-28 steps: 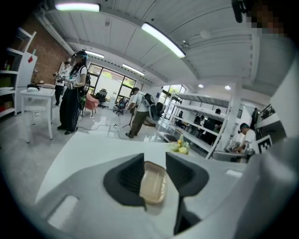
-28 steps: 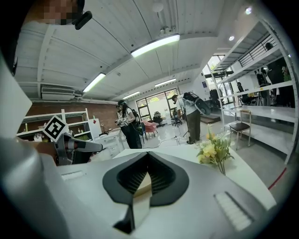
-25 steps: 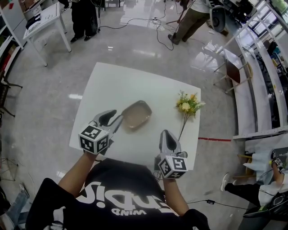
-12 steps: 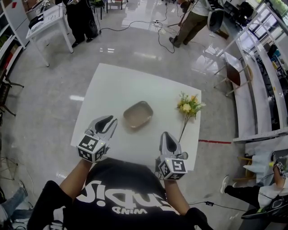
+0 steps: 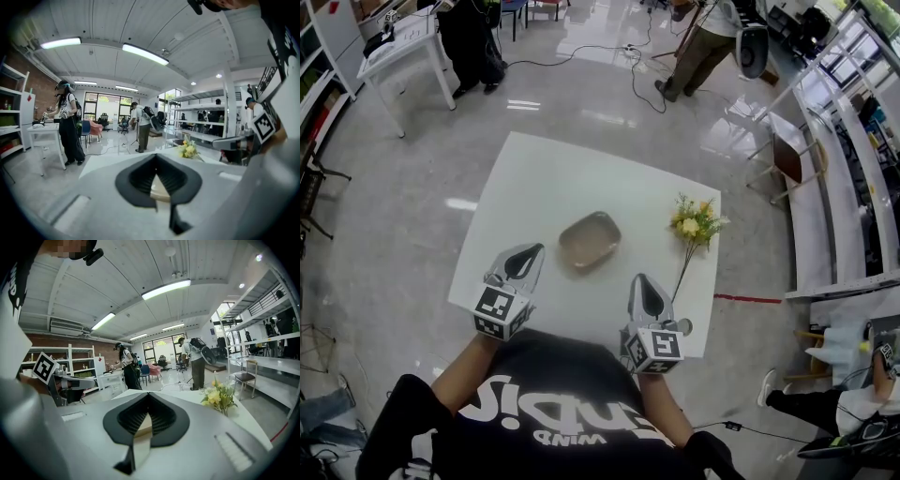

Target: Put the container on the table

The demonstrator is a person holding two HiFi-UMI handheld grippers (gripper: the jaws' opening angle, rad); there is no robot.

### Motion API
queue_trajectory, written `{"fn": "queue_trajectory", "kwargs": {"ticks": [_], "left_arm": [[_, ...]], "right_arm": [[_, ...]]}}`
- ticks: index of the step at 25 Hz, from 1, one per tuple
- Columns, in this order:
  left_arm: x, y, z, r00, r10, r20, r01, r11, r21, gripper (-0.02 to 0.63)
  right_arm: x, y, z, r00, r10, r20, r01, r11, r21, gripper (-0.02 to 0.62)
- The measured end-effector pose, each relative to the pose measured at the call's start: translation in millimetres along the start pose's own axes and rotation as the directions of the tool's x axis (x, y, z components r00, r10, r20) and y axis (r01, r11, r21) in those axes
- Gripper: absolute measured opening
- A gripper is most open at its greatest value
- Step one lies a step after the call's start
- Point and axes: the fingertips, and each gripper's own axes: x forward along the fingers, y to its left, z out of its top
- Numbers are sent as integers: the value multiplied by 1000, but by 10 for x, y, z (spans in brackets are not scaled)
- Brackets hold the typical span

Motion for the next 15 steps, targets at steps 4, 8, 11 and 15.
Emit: {"fn": "queue_trajectory", "kwargs": {"ticks": [4, 8, 11, 15], "left_arm": [[10, -10, -36, 1000, 4, 3, -4, 1000, -1, 3], [46, -32, -137, 1000, 6, 4, -6, 1000, -20, 3], [69, -28, -197, 1000, 15, 1, -15, 999, -44, 3], [56, 2, -203, 1000, 28, 3, -27, 997, -67, 3]], "right_arm": [[9, -2, -37, 1000, -14, -11, 14, 1000, 8, -2], [18, -38, -109, 1000, -27, -10, 27, 999, 22, -2], [25, -72, -149, 1000, -29, -4, 29, 999, 25, -2], [17, -81, -136, 999, -33, 2, 33, 999, 27, -2]]}}
